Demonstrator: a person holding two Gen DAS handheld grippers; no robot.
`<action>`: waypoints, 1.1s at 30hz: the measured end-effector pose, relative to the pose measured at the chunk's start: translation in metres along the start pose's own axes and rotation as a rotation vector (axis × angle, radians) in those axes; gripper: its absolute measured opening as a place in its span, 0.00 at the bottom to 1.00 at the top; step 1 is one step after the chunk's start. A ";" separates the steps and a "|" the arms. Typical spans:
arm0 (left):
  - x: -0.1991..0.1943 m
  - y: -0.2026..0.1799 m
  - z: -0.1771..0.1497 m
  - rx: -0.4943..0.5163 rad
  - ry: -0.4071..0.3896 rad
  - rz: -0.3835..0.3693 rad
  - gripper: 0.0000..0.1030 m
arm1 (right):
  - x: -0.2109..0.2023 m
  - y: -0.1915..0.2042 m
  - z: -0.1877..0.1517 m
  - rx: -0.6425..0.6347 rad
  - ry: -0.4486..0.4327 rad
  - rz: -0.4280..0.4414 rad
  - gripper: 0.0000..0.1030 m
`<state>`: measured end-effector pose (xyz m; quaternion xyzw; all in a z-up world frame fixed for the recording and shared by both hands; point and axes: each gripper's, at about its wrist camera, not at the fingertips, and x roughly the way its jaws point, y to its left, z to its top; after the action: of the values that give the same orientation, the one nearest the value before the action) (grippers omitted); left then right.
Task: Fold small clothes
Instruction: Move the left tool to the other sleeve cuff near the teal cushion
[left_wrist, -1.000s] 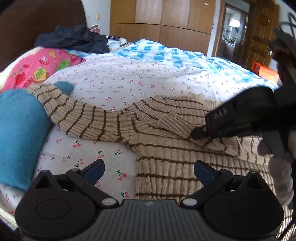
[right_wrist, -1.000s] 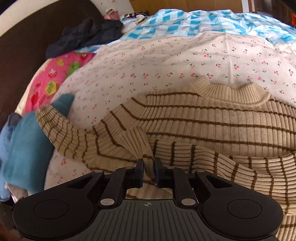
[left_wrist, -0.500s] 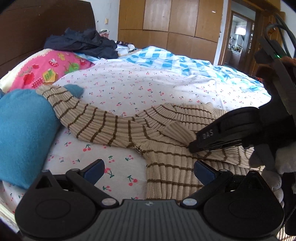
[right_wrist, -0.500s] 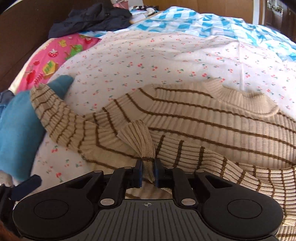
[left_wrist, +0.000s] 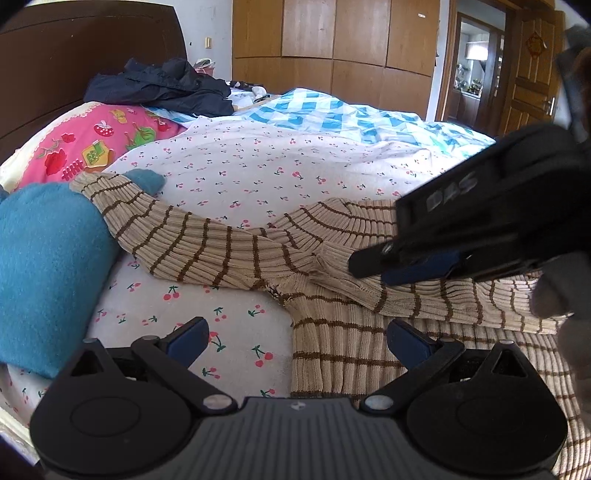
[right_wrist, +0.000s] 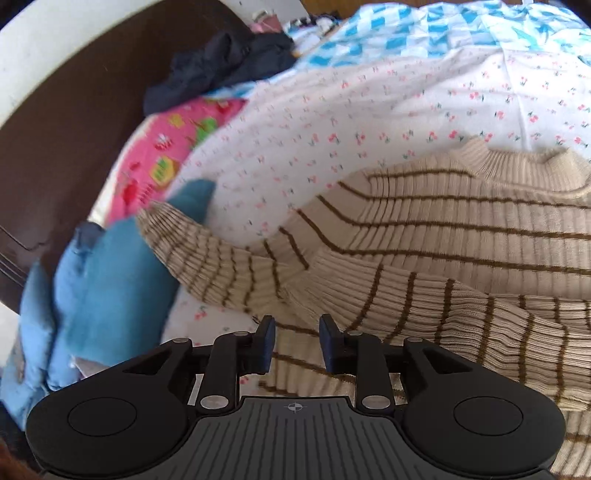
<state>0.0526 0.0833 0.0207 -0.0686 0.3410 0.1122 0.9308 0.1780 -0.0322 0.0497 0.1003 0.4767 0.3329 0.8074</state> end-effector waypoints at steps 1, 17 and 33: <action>0.000 -0.001 0.000 0.004 -0.002 0.002 1.00 | -0.006 -0.002 -0.001 0.008 -0.016 0.001 0.27; 0.002 -0.034 0.022 0.084 -0.091 -0.012 1.00 | -0.111 -0.116 -0.058 0.157 -0.232 -0.322 0.27; 0.081 -0.024 0.022 0.043 0.105 0.063 1.00 | -0.109 -0.125 -0.034 0.012 -0.221 -0.473 0.28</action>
<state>0.1329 0.0783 -0.0140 -0.0435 0.3937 0.1304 0.9089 0.1696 -0.2012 0.0491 0.0266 0.3977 0.1190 0.9094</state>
